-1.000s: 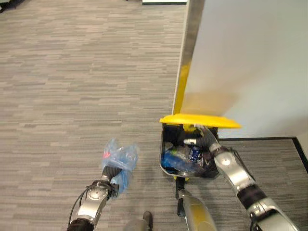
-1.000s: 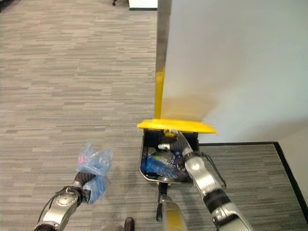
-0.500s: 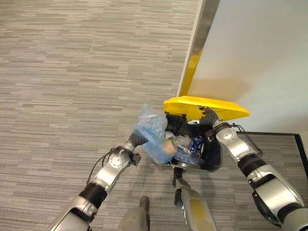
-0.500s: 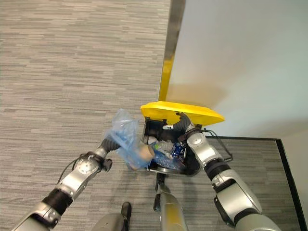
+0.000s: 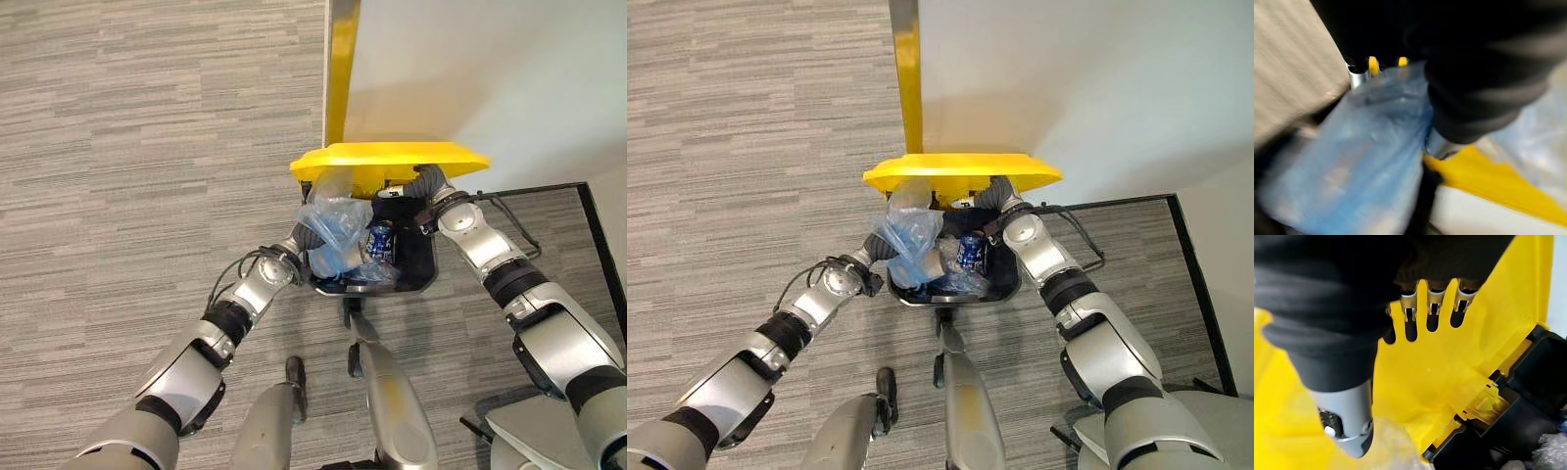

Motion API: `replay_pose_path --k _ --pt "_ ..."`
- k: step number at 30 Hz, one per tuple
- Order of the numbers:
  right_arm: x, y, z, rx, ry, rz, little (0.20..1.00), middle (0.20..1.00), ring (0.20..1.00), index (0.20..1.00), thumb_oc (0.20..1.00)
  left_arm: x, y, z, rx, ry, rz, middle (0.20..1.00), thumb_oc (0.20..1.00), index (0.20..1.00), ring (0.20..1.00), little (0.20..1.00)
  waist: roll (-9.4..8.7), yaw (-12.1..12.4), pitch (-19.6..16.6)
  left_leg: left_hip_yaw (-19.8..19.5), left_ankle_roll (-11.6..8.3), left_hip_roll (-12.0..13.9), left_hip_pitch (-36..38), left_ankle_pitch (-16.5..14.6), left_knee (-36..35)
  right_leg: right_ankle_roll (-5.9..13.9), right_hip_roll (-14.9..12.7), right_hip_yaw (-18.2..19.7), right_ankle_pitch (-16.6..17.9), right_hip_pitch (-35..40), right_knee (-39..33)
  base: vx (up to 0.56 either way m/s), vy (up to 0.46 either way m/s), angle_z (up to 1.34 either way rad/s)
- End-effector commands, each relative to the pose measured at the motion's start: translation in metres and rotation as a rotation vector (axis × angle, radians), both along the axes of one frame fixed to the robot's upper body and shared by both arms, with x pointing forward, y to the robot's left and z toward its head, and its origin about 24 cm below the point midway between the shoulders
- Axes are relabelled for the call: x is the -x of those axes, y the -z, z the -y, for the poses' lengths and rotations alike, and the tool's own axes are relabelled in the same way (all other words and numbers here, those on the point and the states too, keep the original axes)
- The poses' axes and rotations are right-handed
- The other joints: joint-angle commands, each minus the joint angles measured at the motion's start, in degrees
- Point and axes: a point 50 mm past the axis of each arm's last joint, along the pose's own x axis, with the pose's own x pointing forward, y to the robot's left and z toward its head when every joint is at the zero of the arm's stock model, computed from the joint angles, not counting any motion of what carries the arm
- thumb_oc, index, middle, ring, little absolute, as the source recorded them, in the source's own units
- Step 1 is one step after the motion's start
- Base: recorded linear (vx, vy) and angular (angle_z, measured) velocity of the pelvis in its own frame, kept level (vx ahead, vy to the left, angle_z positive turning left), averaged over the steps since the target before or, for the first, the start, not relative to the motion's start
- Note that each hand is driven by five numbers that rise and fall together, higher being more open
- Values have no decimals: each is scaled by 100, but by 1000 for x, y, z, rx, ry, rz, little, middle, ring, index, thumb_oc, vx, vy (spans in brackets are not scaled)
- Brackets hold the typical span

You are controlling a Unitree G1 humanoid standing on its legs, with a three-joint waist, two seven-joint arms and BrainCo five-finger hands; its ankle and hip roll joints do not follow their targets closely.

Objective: Gather garbage on tea table into small bin, then transfer packed bag to large trash can.

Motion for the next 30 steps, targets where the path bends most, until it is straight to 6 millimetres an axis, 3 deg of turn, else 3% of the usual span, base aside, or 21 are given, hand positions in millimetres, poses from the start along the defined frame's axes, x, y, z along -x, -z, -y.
replay_pose_path --k 1,2,3,10,18,23,27,30 --pt "4 -32 -14 -41 -58 138 1000 1000 1000 1000 1000 4 -8 7 -22 34 90 200 200 200 200 200 243 179 -143 107 51 -36 372 -276 -353 381 -1 -143 -134 66 180 17 -18 -12" --pt "7 -35 -21 -50 -88 154 1000 1000 1000 1000 1000 3 -4 5 -49 24 71 708 708 708 708 708 236 127 -106 136 44 -49 298 -249 -352 382 -41 -157 -101 -7 166 38 -15 -3" --pt "8 -35 -23 -52 -99 159 1000 1000 1000 1000 1000 3 -3 4 -59 21 65 1000 1000 1000 1000 1000 277 130 -83 139 40 -16 278 -285 -318 374 -12 -171 -114 -19 184 31 -13 -8" --pt "15 -29 -31 -65 -148 159 1000 1000 1000 1000 1000 7 6 -3 -56 4 38 1000 1000 1000 1000 1000 360 79 -20 193 29 -5 320 -271 -408 362 -7 -202 -90 -64 195 29 11 -5" --pt "23 3 -9 -74 -123 93 1000 1000 1000 1000 1000 26 9 -19 85 -6 65 1000 1000 1000 1000 1000 299 138 -182 113 63 -81 594 -289 -462 374 -27 -122 -35 218 117 -5 -1 2" --pt "51 71 32 -111 -47 -72 1000 1000 1000 1000 1000 74 49 -81 243 -199 -30 1000 1000 1000 1000 1000 169 426 -392 13 133 -109 981 -394 -431 414 -65 -170 38 745 -65 -50 -9 6" --pt "73 104 52 -146 15 -154 1000 1000 1000 1000 1000 110 73 -118 317 -355 -95 1000 1000 1000 1000 1000 127 561 -433 -42 226 -241 1110 -431 -318 491 -132 -204 173 980 -187 -74 42 5" --pt "94 133 72 -171 87 -239 1000 1000 1000 1000 1000 150 97 -151 342 -523 -169 1000 1000 1000 1000 1000 71 671 -521 -78 305 -373 1193 -385 -343 629 -215 -338 260 1111 -292 -130 94 -4"
